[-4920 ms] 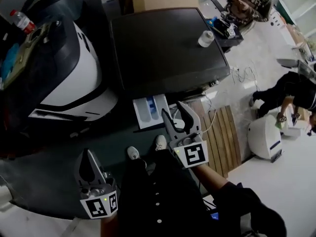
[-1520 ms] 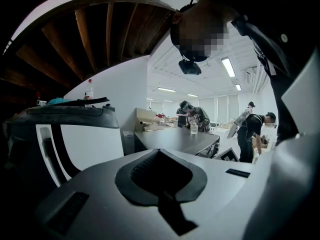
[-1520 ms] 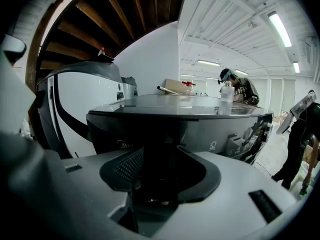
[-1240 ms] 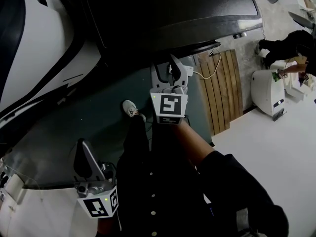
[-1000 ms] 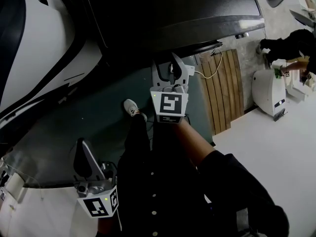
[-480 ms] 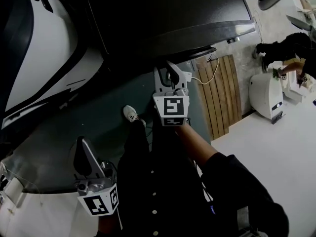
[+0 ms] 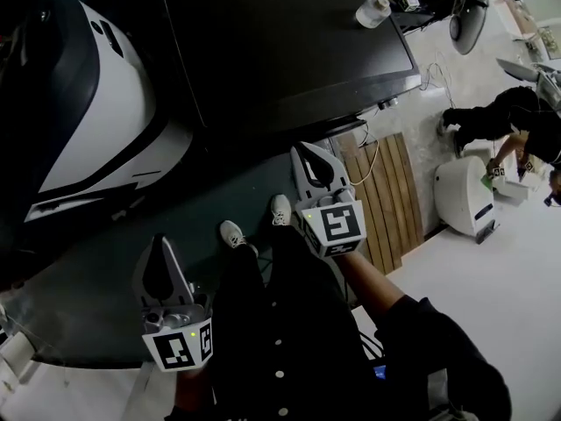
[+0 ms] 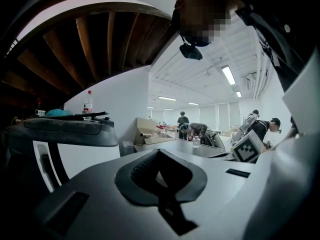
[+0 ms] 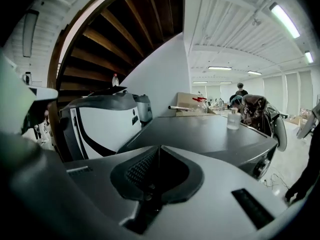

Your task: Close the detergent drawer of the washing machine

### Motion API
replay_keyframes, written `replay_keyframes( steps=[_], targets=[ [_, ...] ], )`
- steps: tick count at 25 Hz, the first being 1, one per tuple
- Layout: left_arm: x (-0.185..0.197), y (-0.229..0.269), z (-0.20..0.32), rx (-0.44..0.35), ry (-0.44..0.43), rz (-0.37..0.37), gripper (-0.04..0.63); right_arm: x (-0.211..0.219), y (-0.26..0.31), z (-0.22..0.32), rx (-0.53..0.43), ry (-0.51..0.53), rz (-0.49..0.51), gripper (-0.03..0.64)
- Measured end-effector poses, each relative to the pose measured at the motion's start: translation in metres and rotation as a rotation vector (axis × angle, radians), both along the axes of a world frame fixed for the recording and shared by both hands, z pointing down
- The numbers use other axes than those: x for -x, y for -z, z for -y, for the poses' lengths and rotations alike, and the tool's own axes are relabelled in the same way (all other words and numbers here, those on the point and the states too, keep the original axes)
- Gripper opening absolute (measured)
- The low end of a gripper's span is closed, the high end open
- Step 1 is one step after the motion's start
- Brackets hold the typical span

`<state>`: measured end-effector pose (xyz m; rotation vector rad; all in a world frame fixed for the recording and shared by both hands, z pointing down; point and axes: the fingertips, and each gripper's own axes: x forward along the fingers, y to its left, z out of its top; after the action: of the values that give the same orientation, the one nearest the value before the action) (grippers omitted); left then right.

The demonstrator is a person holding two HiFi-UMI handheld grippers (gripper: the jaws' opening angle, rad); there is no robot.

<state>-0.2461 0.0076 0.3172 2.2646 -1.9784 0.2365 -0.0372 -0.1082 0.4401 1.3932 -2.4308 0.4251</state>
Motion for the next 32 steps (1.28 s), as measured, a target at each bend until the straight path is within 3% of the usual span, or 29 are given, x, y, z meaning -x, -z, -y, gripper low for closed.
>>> replay_keyframes(
  steps=[5, 9, 19, 32],
  targets=[
    [0.005, 0.011, 0.005, -0.012, 0.018, -0.001, 0.012, -0.002, 0.065, -0.004, -0.091, 0.066, 0.039, 0.037],
    [0.002, 0.028, 0.007, -0.052, 0.003, 0.006, 0.012, -0.004, 0.118, -0.009, -0.201, 0.073, 0.086, 0.037],
    [0.002, 0.062, 0.017, -0.121, -0.021, -0.005, 0.012, -0.022, 0.200, -0.025, -0.359, 0.078, 0.135, 0.037],
    [0.020, 0.090, 0.019, -0.192, 0.009, -0.005, 0.012, -0.051, 0.229, -0.037, -0.411, 0.000, 0.126, 0.037]
  ],
)
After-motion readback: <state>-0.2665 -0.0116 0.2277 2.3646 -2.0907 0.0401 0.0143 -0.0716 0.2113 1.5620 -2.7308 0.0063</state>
